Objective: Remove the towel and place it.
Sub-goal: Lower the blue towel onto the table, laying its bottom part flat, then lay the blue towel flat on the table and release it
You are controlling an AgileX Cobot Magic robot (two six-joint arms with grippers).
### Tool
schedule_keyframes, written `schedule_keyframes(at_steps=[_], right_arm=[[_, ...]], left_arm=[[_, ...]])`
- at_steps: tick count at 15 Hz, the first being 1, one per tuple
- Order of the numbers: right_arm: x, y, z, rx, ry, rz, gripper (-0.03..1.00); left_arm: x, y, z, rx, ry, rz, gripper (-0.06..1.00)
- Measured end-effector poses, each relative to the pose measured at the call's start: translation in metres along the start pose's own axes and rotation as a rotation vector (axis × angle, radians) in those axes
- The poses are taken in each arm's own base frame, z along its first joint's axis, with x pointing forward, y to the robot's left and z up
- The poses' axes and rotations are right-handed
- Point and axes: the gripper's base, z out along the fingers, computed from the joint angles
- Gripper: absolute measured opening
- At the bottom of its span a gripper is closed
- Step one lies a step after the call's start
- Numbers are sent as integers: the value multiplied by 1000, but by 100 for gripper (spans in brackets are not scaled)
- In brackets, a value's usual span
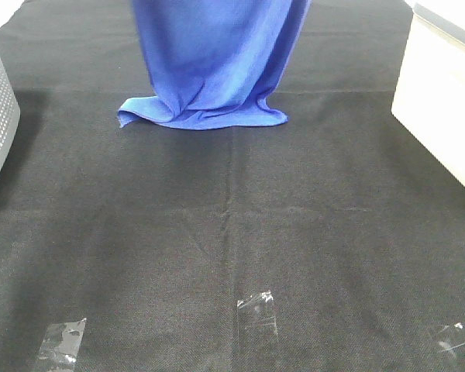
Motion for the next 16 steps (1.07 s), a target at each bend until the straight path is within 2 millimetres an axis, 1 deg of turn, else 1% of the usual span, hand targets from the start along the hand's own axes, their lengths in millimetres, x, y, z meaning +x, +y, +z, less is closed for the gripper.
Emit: schedule_keyframes(at_steps=[1,3,5,6,7,8,9,10,12,14,15,16], right_arm=[[1,3,-11,-25,18,5,0],[-2,9,-28,-68,-9,19,0],[-4,12,-33,-92,-20,38,0],[-4,14,-35,-116,-27,69,0],[-1,16,-37,-131,-16,81,0],[5,18,-39,-143,10,101,0],[14,21,-42,-149,43,117,0],[24,24,-48,-158,72,127,0],[44,33,-61,-194,120,164,0],[63,41,-78,-225,146,185,0],[63,41,-78,-225,146,185,0],[82,46,-85,-231,186,198,0]], left_arm=[[0,4,-11,3,14,-23,0],[-6,12,-36,10,-23,-99,0],[-8,15,-54,37,-42,-132,0],[-2,15,-64,62,-8,-140,0],[5,13,-68,76,31,-142,0],[14,12,-75,87,69,-143,0],[24,13,-89,96,99,-141,0],[34,14,-106,109,117,-144,0],[52,14,-133,147,138,-156,0],[71,7,-143,190,182,-160,0],[71,7,-143,190,182,-160,0],[82,1,-143,224,214,-166,0]])
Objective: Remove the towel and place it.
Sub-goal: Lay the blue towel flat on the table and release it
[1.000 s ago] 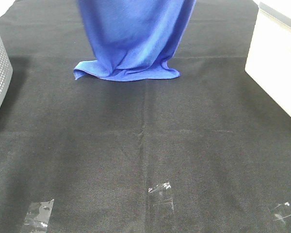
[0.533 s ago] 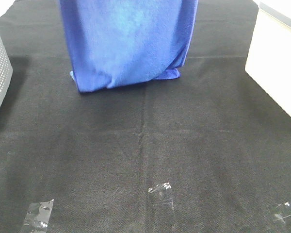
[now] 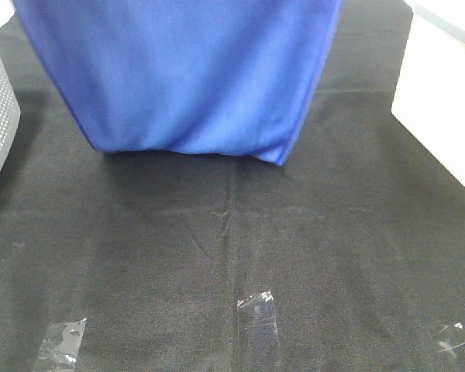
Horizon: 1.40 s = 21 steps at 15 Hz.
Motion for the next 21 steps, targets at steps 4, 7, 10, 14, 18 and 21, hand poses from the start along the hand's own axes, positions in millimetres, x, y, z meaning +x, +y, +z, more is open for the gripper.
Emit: schedule_keyframes(at_steps=[4,7,10,14,18,21], right_arm=[[51,5,-5,-16,81,67,0],[97,12,-3,-62,151,174,0],[130,19,-6,-111,181,252,0],[177,29,-4,-201,222,362,0],[210,33,-1,-229,254,438,0],[240,35,4,-246,287,512,0]], left_arm=[[56,-15,7,111,142,-26,0],[101,-24,-3,177,188,-52,0],[131,-31,-15,230,194,-78,0],[183,-40,-17,292,252,-111,0],[203,-47,-17,340,275,-139,0],[229,-54,-10,392,330,-174,0]])
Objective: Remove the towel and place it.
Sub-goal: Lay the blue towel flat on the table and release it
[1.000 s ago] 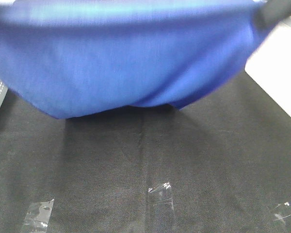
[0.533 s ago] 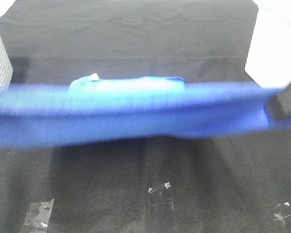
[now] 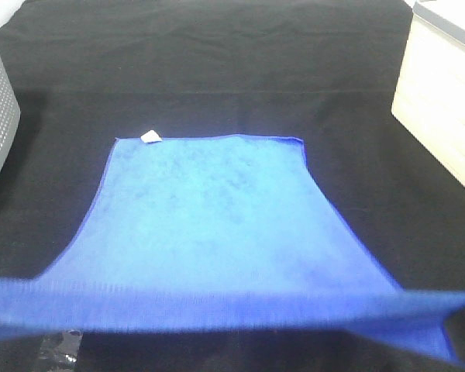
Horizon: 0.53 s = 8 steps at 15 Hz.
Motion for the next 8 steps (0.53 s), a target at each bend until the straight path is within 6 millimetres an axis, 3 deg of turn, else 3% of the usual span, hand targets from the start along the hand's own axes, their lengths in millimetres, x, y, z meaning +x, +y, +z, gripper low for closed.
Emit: schedule_keyframes(at_steps=[8], right_arm=[[19,-29,31,45,137,111,0]], left_arm=[[33,8,44,61,191,-97,0]])
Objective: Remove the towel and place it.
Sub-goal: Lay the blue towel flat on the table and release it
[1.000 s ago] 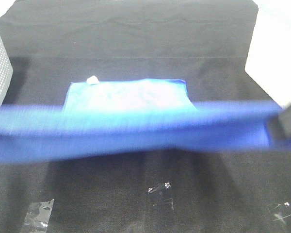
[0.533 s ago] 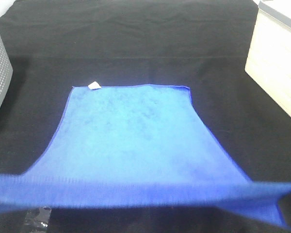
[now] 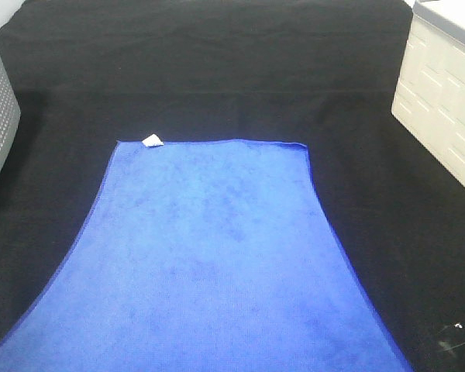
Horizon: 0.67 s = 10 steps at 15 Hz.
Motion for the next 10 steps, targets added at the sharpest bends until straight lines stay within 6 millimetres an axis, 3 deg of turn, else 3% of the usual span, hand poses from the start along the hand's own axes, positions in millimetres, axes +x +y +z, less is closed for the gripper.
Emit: schedule_keyframes(at_steps=[1,10], right_arm=[[0,0,0,0,0,0,0],[-34,-21,38,145,260,100,0]], left_arm=[[0,0,0,0,0,0,0],[-38,20,67,-27,370,-144,0]])
